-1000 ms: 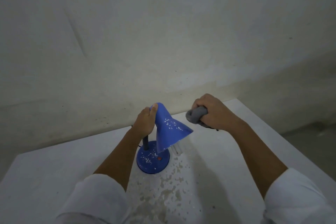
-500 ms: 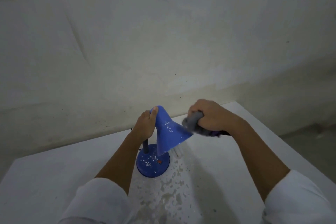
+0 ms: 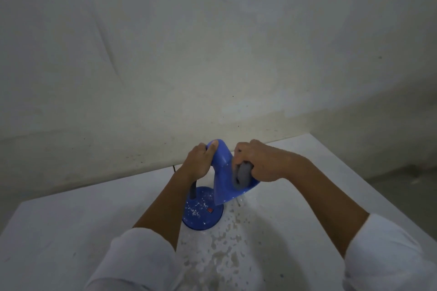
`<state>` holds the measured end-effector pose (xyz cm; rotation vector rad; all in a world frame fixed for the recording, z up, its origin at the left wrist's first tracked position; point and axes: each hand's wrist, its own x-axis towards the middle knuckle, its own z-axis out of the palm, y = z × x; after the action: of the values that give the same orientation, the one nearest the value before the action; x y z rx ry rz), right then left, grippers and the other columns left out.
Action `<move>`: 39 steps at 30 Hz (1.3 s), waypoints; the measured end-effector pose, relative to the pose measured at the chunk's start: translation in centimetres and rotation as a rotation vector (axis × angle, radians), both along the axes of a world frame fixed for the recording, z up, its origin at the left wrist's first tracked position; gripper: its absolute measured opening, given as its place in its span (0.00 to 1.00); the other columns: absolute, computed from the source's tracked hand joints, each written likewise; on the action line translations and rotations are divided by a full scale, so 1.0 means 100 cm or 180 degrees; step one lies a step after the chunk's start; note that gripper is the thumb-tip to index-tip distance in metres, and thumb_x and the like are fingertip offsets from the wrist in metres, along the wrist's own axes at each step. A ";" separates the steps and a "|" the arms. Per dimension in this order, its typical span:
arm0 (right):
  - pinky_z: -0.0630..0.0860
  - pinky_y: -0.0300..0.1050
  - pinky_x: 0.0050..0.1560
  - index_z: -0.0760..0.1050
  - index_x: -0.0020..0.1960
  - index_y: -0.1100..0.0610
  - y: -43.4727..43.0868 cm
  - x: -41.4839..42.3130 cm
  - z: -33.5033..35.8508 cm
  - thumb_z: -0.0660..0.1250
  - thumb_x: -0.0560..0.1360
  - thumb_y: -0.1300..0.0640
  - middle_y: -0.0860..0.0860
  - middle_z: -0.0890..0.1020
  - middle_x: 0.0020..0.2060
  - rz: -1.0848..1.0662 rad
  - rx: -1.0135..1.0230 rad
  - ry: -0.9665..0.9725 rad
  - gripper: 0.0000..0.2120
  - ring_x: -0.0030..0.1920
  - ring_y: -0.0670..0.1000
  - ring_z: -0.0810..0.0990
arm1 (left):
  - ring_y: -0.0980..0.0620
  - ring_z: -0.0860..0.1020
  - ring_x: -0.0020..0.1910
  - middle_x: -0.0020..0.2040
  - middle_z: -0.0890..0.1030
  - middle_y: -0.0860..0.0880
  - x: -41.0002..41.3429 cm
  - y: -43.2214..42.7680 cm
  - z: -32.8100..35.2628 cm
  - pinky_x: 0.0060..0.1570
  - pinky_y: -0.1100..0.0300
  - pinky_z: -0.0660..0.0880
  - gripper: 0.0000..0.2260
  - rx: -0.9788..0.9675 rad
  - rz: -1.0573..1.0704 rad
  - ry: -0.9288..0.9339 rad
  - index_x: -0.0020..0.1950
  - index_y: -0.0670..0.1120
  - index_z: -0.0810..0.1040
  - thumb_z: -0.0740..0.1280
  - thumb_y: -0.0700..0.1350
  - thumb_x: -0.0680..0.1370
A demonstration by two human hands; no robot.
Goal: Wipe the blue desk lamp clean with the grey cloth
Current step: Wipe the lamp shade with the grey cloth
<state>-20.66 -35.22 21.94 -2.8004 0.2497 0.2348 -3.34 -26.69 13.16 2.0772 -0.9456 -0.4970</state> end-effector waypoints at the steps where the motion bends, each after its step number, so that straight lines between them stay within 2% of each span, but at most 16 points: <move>1: 0.75 0.51 0.50 0.78 0.48 0.52 -0.001 -0.003 0.006 0.56 0.68 0.69 0.53 0.75 0.51 0.0000 0.0058 0.0187 0.19 0.51 0.57 0.74 | 0.47 0.67 0.34 0.31 0.66 0.49 -0.001 -0.001 0.001 0.39 0.52 0.66 0.22 -0.0010 0.0042 -0.0025 0.36 0.47 0.64 0.50 0.63 0.78; 3: 0.77 0.46 0.39 0.77 0.39 0.51 -0.006 -0.006 0.014 0.55 0.67 0.69 0.53 0.78 0.43 -0.0249 0.0360 0.0194 0.16 0.44 0.58 0.79 | 0.46 0.69 0.36 0.35 0.69 0.48 0.000 0.000 0.001 0.42 0.51 0.68 0.22 -0.0045 0.0124 -0.0015 0.41 0.43 0.68 0.49 0.61 0.79; 5: 0.77 0.46 0.40 0.74 0.37 0.48 -0.011 -0.001 0.011 0.58 0.66 0.67 0.52 0.77 0.41 -0.0516 0.0429 -0.0418 0.15 0.45 0.58 0.79 | 0.44 0.72 0.41 0.40 0.72 0.45 0.002 0.002 0.001 0.47 0.48 0.71 0.25 -0.0074 0.0115 0.0082 0.48 0.41 0.71 0.49 0.61 0.79; 7: 0.75 0.48 0.49 0.76 0.47 0.48 -0.012 0.008 0.001 0.62 0.68 0.64 0.53 0.73 0.49 -0.0638 0.0257 -0.1131 0.14 0.50 0.55 0.74 | 0.43 0.70 0.41 0.40 0.71 0.44 0.003 0.001 0.002 0.47 0.48 0.69 0.24 -0.0037 0.0057 0.0035 0.46 0.40 0.70 0.49 0.60 0.79; 9: 0.73 0.50 0.54 0.75 0.57 0.52 -0.006 0.017 -0.010 0.64 0.70 0.64 0.55 0.70 0.54 -0.0577 0.0039 -0.1323 0.17 0.53 0.55 0.70 | 0.45 0.69 0.42 0.41 0.70 0.44 0.002 0.000 0.003 0.46 0.51 0.67 0.20 0.0029 0.0082 -0.0043 0.45 0.40 0.69 0.50 0.55 0.81; 15: 0.72 0.53 0.54 0.73 0.57 0.52 0.013 0.011 -0.007 0.61 0.71 0.66 0.53 0.69 0.56 0.0001 -0.0548 -0.0346 0.17 0.52 0.54 0.66 | 0.49 0.65 0.29 0.29 0.66 0.48 0.010 0.001 -0.005 0.34 0.55 0.64 0.26 -0.0039 -0.0052 -0.0091 0.33 0.47 0.64 0.48 0.67 0.75; 17: 0.74 0.51 0.49 0.78 0.50 0.51 0.012 0.000 0.009 0.59 0.70 0.67 0.52 0.74 0.48 0.0051 -0.0383 0.0204 0.17 0.48 0.55 0.72 | 0.48 0.68 0.31 0.32 0.68 0.48 0.005 0.002 -0.002 0.35 0.55 0.66 0.23 -0.0080 -0.0047 -0.0083 0.36 0.46 0.67 0.49 0.63 0.78; 19: 0.75 0.43 0.35 0.77 0.39 0.51 0.007 -0.010 0.025 0.57 0.68 0.69 0.49 0.76 0.34 -0.0207 -0.0103 0.0580 0.16 0.36 0.51 0.76 | 0.45 0.73 0.41 0.41 0.74 0.44 0.007 0.001 -0.003 0.45 0.51 0.72 0.24 -0.0169 0.0034 0.0020 0.46 0.42 0.72 0.49 0.61 0.79; 21: 0.71 0.40 0.31 0.72 0.32 0.49 -0.001 -0.011 0.029 0.57 0.67 0.68 0.47 0.75 0.30 -0.0456 0.0097 0.0343 0.16 0.31 0.49 0.75 | 0.44 0.75 0.47 0.49 0.76 0.41 0.009 0.003 -0.004 0.54 0.47 0.72 0.25 -0.0187 0.0027 0.0159 0.54 0.40 0.72 0.49 0.61 0.79; 23: 0.73 0.44 0.37 0.72 0.34 0.46 -0.007 -0.004 0.022 0.60 0.67 0.65 0.49 0.74 0.35 -0.0574 0.0162 -0.0401 0.14 0.37 0.52 0.76 | 0.45 0.73 0.45 0.48 0.75 0.40 0.008 0.004 -0.003 0.53 0.47 0.72 0.25 -0.0169 -0.0020 0.0136 0.52 0.39 0.72 0.49 0.60 0.79; 26: 0.74 0.52 0.50 0.75 0.52 0.48 -0.006 0.009 0.000 0.62 0.69 0.63 0.54 0.72 0.51 -0.0645 0.0131 -0.0923 0.16 0.50 0.55 0.72 | 0.46 0.68 0.39 0.39 0.70 0.46 0.005 0.003 -0.001 0.46 0.50 0.68 0.20 -0.0195 0.0049 0.0033 0.43 0.42 0.68 0.50 0.58 0.80; 28: 0.73 0.55 0.55 0.73 0.58 0.50 0.002 0.013 -0.011 0.60 0.71 0.65 0.55 0.69 0.55 -0.0552 -0.0115 -0.0772 0.18 0.54 0.56 0.69 | 0.46 0.67 0.37 0.36 0.68 0.46 0.007 0.004 0.000 0.43 0.50 0.67 0.21 -0.0217 0.0020 0.0015 0.39 0.44 0.66 0.50 0.60 0.79; 31: 0.73 0.54 0.55 0.76 0.56 0.51 0.007 0.001 -0.006 0.58 0.71 0.68 0.54 0.70 0.55 -0.0325 0.0001 -0.0268 0.19 0.54 0.56 0.69 | 0.47 0.68 0.37 0.39 0.70 0.44 0.006 0.008 -0.002 0.44 0.49 0.69 0.21 -0.0233 -0.0009 0.0017 0.42 0.43 0.68 0.50 0.60 0.79; 35: 0.75 0.42 0.35 0.81 0.48 0.56 -0.008 -0.025 0.022 0.57 0.68 0.70 0.52 0.77 0.36 -0.0537 0.0016 0.0681 0.18 0.38 0.54 0.77 | 0.48 0.71 0.41 0.43 0.72 0.45 0.004 0.007 -0.004 0.51 0.48 0.72 0.23 -0.0242 0.0088 0.0036 0.49 0.42 0.70 0.50 0.61 0.79; 37: 0.73 0.41 0.32 0.80 0.47 0.58 -0.018 -0.029 0.023 0.57 0.68 0.70 0.54 0.77 0.37 -0.0816 -0.0086 0.0432 0.16 0.37 0.54 0.77 | 0.48 0.72 0.43 0.45 0.73 0.44 0.005 0.006 -0.004 0.53 0.48 0.72 0.24 -0.0229 0.0102 0.0040 0.51 0.41 0.71 0.49 0.61 0.79; 39: 0.74 0.45 0.42 0.77 0.49 0.54 -0.024 -0.025 0.014 0.58 0.70 0.67 0.54 0.74 0.45 -0.1014 -0.0215 -0.0346 0.14 0.47 0.55 0.75 | 0.49 0.71 0.41 0.44 0.73 0.45 0.004 0.006 -0.005 0.50 0.50 0.71 0.23 -0.0196 0.0081 0.0000 0.51 0.41 0.71 0.49 0.60 0.80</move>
<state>-23.13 -37.64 23.36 -2.7748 0.6797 -0.0009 -2.93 -26.09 12.68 2.0314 -0.9223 -0.4494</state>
